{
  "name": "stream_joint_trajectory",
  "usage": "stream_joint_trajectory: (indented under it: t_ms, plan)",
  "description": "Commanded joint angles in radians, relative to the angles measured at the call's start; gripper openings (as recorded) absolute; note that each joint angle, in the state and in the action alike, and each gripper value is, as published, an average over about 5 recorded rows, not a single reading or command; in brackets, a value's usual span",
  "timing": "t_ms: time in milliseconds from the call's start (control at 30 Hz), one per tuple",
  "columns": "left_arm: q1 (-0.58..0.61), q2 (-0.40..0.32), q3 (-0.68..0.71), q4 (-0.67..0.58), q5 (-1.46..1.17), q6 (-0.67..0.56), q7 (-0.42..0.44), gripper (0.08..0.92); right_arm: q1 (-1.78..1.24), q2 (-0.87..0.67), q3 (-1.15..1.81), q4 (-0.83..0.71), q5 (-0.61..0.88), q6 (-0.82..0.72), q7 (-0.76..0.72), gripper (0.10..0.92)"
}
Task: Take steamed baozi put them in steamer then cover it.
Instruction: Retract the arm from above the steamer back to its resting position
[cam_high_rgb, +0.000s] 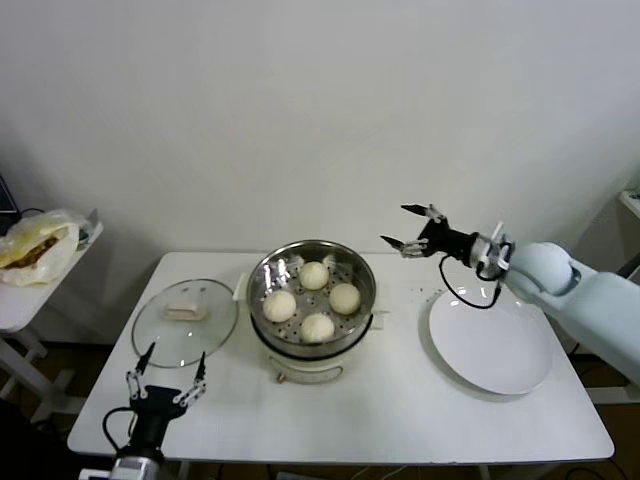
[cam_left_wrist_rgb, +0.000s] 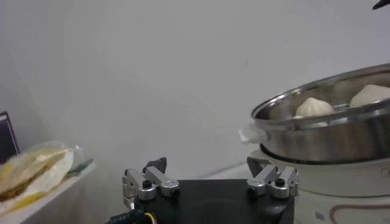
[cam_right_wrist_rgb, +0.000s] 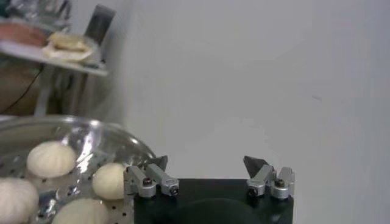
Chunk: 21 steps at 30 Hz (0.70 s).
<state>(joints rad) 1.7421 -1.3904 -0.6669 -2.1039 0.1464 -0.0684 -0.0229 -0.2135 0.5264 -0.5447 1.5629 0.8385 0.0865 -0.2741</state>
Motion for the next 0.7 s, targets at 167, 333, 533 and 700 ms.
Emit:
stream_joint_trajectory:
  t_ms: [167,333,533,700]
  plan:
    - [-0.083,0.040,-0.063,0.033,0.438,0.066,0.000,0.823,-0.928,0.216,1.022,0.162,-0.164,-0.039,0.070,0.823]
    - [-0.103,0.105,-0.066,0.046,0.795,0.141,0.022,0.823,-1.025,0.337,1.172,0.202,-0.196,-0.101,0.051,0.823]
    - [-0.180,0.188,0.005,0.151,1.025,0.181,0.034,0.823,-1.087,0.472,1.287,0.183,-0.272,-0.124,0.032,0.823]
    - [-0.299,0.206,0.072,0.309,1.092,0.160,-0.023,0.823,-1.140,0.521,1.324,0.171,-0.297,-0.116,0.011,0.823]
